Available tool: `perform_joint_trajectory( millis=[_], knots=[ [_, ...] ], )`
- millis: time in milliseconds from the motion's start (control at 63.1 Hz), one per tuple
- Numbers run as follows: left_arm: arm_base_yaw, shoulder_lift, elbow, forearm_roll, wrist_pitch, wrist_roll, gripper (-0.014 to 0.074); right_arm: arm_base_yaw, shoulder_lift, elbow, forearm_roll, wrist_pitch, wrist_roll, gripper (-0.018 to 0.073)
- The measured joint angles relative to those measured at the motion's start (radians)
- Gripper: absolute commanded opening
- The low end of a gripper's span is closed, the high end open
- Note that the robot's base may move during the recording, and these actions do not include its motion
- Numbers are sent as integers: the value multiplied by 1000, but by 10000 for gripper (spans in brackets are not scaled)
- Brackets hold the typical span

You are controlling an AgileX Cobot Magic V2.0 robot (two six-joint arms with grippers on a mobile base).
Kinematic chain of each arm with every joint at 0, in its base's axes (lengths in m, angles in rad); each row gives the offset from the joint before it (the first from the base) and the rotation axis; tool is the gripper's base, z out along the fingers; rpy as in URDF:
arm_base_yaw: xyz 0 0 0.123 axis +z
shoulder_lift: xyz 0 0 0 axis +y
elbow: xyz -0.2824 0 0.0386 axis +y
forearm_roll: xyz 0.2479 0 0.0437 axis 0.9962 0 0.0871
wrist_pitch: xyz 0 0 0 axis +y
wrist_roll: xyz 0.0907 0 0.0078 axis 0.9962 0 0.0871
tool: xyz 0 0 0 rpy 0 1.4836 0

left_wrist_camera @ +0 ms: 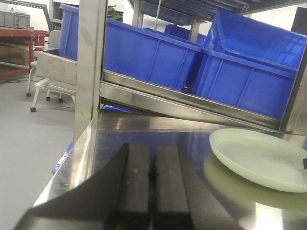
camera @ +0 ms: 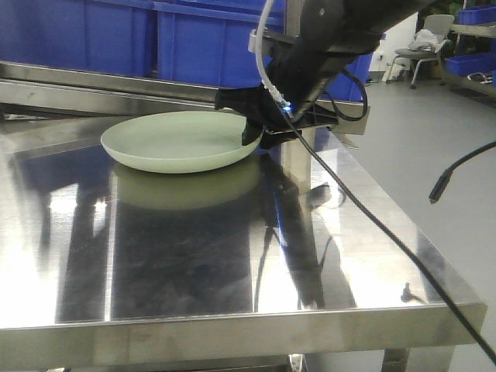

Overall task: Place green plate on second shelf with right arm
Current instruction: 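Close the right gripper on the plate rim nearest the robot, then lift the plate off the table with the right gripper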

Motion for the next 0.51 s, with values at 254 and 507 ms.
perform_joint_trajectory(
  millis=[254, 507],
  knots=[
    [0, 0, 0, 0, 0, 0, 130, 0, 0, -66, 5, 54, 4, 57],
    [0, 0, 0, 0, 0, 0, 130, 0, -55, -134, -50, 196, -15, 57]
  ],
)
